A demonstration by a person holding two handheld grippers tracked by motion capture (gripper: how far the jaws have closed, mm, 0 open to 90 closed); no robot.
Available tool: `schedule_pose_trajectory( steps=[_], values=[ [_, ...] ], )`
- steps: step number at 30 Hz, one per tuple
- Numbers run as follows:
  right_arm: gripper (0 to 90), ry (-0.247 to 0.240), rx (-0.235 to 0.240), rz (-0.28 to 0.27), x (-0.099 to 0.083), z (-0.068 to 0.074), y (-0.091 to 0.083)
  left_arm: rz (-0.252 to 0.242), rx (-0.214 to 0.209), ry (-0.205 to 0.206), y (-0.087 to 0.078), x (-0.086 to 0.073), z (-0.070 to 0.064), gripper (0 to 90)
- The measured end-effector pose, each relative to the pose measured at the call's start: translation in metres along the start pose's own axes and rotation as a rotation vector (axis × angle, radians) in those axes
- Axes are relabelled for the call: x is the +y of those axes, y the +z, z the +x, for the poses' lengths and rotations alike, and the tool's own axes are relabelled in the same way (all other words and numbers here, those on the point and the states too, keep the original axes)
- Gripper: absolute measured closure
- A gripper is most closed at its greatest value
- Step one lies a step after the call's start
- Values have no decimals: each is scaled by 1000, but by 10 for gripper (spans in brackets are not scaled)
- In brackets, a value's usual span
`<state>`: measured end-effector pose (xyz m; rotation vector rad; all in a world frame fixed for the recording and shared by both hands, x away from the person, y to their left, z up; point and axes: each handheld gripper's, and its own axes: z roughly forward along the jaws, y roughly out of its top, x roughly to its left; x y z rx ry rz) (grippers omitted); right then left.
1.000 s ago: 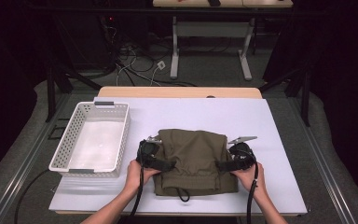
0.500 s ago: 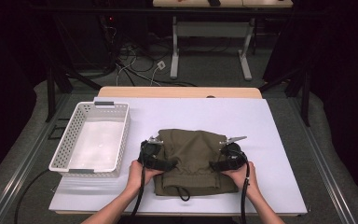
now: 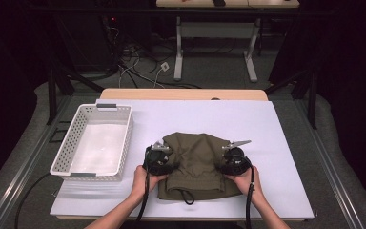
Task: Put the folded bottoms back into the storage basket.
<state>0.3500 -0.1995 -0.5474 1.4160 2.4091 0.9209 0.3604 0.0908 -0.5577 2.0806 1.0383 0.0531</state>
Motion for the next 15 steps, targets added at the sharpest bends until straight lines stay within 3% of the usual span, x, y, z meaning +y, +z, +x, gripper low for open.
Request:
schedule_pose_trajectory(
  steps=[5, 15],
  values=[
    [789, -19, -5, -16, -1, 2, -1, -6, -18, 12, -4, 0, 2, 819],
    [797, -50, -3, -66, 0, 7, -10, -52, -42, 22, -20, -1, 2, 825]
  ],
)
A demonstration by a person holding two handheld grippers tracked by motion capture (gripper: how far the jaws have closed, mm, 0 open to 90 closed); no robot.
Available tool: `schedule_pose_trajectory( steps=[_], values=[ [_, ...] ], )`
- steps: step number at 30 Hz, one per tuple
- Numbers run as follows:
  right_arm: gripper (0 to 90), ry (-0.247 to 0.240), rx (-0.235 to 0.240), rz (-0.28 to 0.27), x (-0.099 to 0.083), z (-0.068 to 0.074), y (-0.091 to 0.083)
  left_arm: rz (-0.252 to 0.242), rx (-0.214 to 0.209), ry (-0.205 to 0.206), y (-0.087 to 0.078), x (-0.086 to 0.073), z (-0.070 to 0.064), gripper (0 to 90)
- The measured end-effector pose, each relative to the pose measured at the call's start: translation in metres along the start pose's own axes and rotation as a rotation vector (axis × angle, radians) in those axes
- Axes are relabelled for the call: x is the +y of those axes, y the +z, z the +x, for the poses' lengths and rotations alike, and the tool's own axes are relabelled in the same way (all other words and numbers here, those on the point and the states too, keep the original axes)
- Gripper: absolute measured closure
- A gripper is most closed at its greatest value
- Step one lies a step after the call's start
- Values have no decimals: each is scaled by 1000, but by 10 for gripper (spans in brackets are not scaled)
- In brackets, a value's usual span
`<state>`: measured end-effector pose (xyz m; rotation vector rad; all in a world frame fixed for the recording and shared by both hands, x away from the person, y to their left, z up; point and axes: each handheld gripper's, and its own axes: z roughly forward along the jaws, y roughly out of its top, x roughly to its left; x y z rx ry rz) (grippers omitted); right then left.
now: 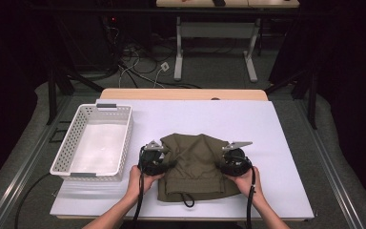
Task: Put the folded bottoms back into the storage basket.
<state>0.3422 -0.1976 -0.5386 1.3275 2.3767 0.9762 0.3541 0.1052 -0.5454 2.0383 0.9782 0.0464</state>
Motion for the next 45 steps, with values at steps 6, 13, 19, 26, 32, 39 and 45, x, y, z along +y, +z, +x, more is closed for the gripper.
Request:
schedule_pose_trajectory(
  steps=[6, 13, 19, 26, 32, 39, 45],
  values=[
    [797, -15, 4, -30, 2, 4, -5, -15, 4, 22, -9, 1, -4, 826],
    [798, -26, 13, -43, 5, 9, -10, -21, -5, 43, -19, 3, -4, 820],
    [798, -38, 20, -64, 7, 11, -14, -23, -7, 49, -25, 6, -4, 823],
    [805, -30, 38, -91, 10, 14, -19, -46, -7, 56, -34, 10, -4, 823],
    [808, -24, 49, -110, 14, 16, -22, -62, -8, 58, -43, 14, -6, 824],
    [810, -27, 59, -130, 21, 18, -27, -77, 3, 77, -54, 19, -7, 827],
    [810, -39, 63, -148, 30, 23, -29, -86, 21, 80, -63, 24, -6, 827]
  ],
)
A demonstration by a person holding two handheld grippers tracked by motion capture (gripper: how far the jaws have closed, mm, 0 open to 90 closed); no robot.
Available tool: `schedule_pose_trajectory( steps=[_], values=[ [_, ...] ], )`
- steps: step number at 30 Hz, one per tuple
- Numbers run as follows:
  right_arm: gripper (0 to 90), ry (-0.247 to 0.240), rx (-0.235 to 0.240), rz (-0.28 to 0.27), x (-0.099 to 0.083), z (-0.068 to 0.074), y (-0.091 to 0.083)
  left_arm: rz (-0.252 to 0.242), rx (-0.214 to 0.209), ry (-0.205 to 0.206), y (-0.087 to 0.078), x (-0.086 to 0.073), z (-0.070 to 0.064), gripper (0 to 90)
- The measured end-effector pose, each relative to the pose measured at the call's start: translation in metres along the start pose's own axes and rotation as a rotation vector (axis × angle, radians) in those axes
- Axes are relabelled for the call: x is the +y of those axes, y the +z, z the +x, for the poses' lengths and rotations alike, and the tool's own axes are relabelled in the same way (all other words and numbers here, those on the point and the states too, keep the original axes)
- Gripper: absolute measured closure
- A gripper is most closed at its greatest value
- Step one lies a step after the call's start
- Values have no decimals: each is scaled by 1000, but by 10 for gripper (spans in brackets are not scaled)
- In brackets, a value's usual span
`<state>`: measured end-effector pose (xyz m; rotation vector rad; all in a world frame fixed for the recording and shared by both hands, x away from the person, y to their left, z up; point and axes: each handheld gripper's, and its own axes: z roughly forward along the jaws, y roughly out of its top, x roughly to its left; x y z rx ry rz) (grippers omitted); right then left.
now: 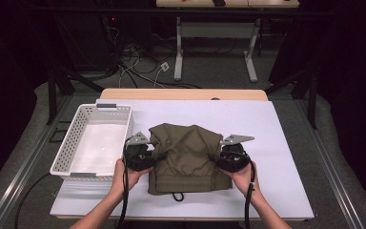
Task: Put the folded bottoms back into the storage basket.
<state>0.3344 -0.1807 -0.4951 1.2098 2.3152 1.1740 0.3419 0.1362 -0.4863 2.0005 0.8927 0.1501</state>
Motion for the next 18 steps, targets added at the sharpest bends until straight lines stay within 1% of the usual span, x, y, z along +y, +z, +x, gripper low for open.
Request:
schedule_pose_trajectory(
  steps=[7, 10, 13, 15, 16, 18],
  values=[
    [809, -11, 11, -13, 12, 5, 3, -6, 27, 11, -13, 6, 4, 828],
    [809, -27, 16, -18, 18, 8, 4, -12, 33, 5, -20, 8, 6, 827],
    [809, -34, 22, -18, 24, 11, 6, -18, 42, 7, -26, 9, 10, 827],
    [808, -39, 26, -18, 27, 13, 8, -22, 52, 0, -30, 10, 11, 827],
    [808, -33, 27, -15, 29, 15, 9, -22, 55, 3, -31, 10, 12, 827],
    [808, -43, 32, -18, 33, 16, 11, -23, 62, 1, -35, 10, 14, 827]
  ],
)
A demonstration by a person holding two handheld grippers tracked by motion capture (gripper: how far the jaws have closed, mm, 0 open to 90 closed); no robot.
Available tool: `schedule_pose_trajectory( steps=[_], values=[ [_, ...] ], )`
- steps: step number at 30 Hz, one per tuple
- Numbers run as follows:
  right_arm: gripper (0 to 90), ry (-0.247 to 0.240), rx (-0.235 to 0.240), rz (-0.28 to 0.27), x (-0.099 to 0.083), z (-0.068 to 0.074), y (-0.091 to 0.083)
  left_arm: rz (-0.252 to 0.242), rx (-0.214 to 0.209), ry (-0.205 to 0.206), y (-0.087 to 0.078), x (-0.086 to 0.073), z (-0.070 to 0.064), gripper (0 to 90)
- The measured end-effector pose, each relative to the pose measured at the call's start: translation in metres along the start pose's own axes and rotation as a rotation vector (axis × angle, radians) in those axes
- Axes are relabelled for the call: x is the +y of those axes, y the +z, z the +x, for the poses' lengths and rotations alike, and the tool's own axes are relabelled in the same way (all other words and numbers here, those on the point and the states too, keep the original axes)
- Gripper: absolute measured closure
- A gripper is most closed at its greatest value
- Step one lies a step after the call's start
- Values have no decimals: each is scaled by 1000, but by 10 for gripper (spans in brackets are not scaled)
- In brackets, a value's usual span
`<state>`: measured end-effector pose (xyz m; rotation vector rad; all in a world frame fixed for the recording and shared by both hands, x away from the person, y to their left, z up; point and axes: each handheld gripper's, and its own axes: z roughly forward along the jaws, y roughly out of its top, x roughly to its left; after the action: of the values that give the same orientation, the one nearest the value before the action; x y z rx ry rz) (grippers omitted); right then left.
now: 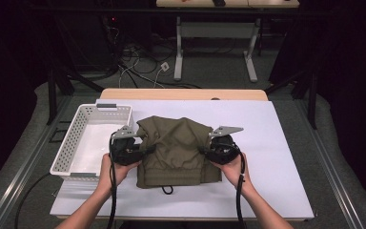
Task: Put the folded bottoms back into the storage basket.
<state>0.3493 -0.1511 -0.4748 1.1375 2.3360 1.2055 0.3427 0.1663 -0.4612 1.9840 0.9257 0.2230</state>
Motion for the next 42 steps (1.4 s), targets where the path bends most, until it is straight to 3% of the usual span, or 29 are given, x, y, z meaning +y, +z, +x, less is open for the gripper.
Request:
schedule_pose_trajectory(
  steps=[17, 26, 29, 36, 42],
  values=[
    [808, -35, 31, 9, 30, 13, 18, 4, 43, -14, -29, 9, 19, 825],
    [807, -90, -4, 34, 44, 27, 34, 55, 113, -1, -40, 14, 28, 827],
    [807, -94, 3, 36, 50, 31, 37, 61, 129, 2, -44, 15, 31, 828],
    [806, -93, 22, 10, 63, 37, 38, 33, 148, -3, -60, 22, 36, 829],
    [807, -100, 38, -15, 77, 43, 38, 18, 190, 20, -75, 31, 39, 829]
  ],
)
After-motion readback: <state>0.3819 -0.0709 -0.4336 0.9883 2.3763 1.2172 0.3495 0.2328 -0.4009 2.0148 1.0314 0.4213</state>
